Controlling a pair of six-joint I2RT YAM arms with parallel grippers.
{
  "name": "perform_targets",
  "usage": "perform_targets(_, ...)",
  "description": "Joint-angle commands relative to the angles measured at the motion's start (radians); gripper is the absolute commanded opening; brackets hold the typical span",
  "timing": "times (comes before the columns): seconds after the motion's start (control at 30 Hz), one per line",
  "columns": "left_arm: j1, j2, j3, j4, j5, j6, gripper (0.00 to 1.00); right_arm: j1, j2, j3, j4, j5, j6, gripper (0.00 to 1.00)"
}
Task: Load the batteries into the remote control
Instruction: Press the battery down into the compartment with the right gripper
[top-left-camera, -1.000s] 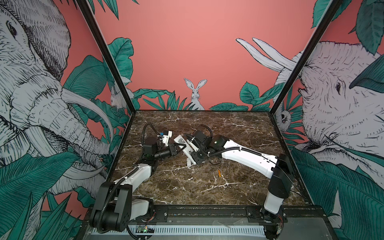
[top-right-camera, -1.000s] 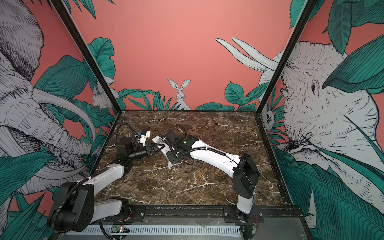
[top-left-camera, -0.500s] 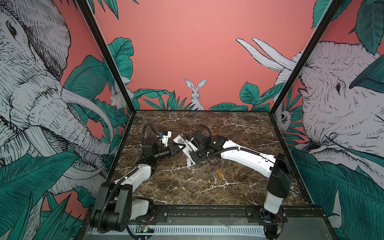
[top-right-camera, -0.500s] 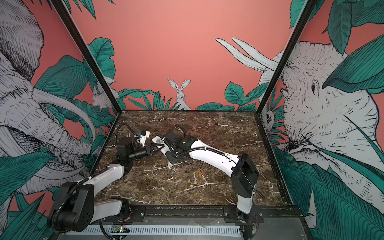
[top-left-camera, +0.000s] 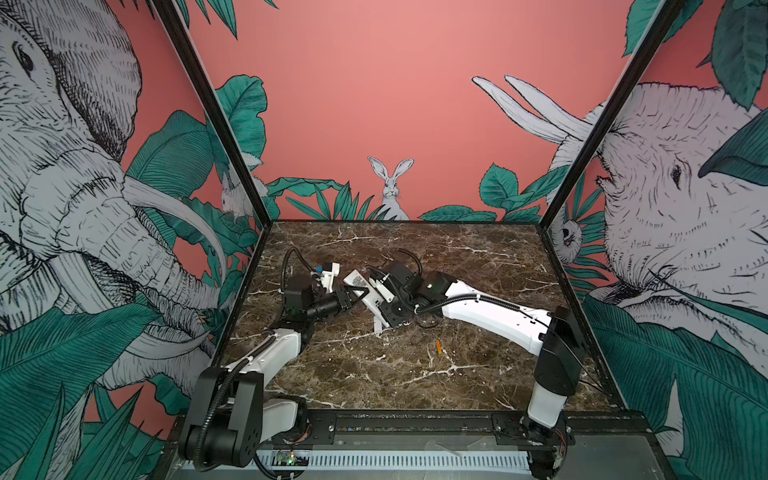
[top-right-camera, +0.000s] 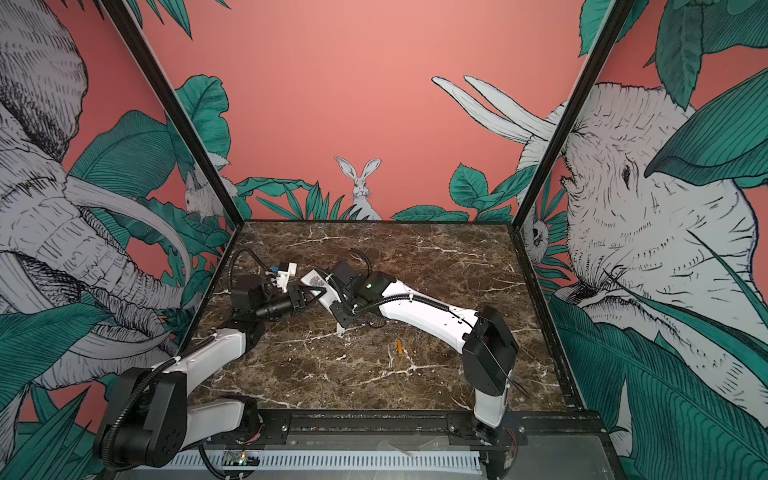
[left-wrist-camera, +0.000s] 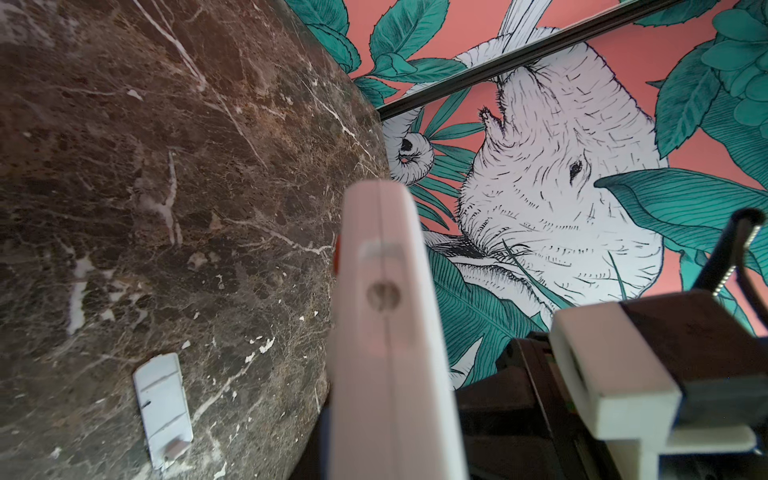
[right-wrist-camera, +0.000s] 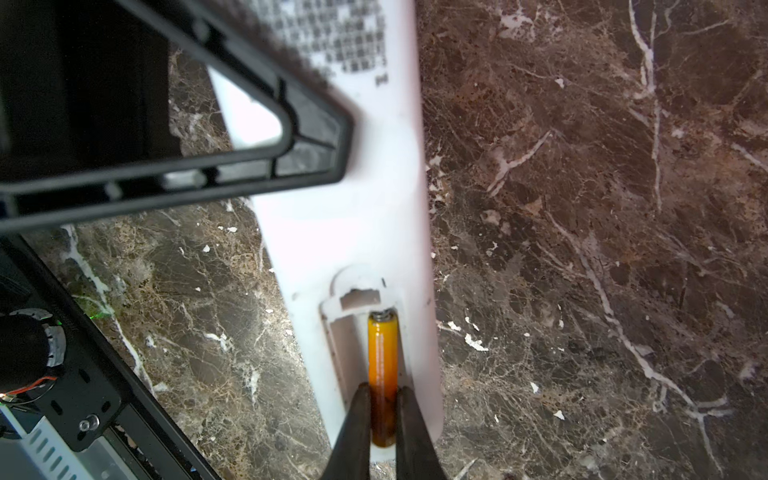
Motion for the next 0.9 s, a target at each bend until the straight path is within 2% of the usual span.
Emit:
perform_targets(0.0, -0.016, -0.074, 0.064, 0.045, 0.159, -0.077, 0.0, -0.013, 0.019, -0.025, 0.062, -0.001, -0.026, 0.12)
perform_targets(0.4, -0.015, -0.101, 0.097, 0.024, 0.21, -0.116, 0.0, -0.023, 0.021, -0.029, 0.116, -0.063, -0.087, 0.12)
perform_targets(0.77, -0.015, -0.11, 0.119, 0.029, 0.248, -0.157, 0.0, -0.03, 0.039, -0.01, 0.131, -0.073, -0.139, 0.12)
perform_targets(0.87, -0.015, -0.122, 0.13, -0.027, 0.25, -0.117, 0.0, -0.032, 0.043, -0.004, 0.127, -0.072, -0.144, 0.12)
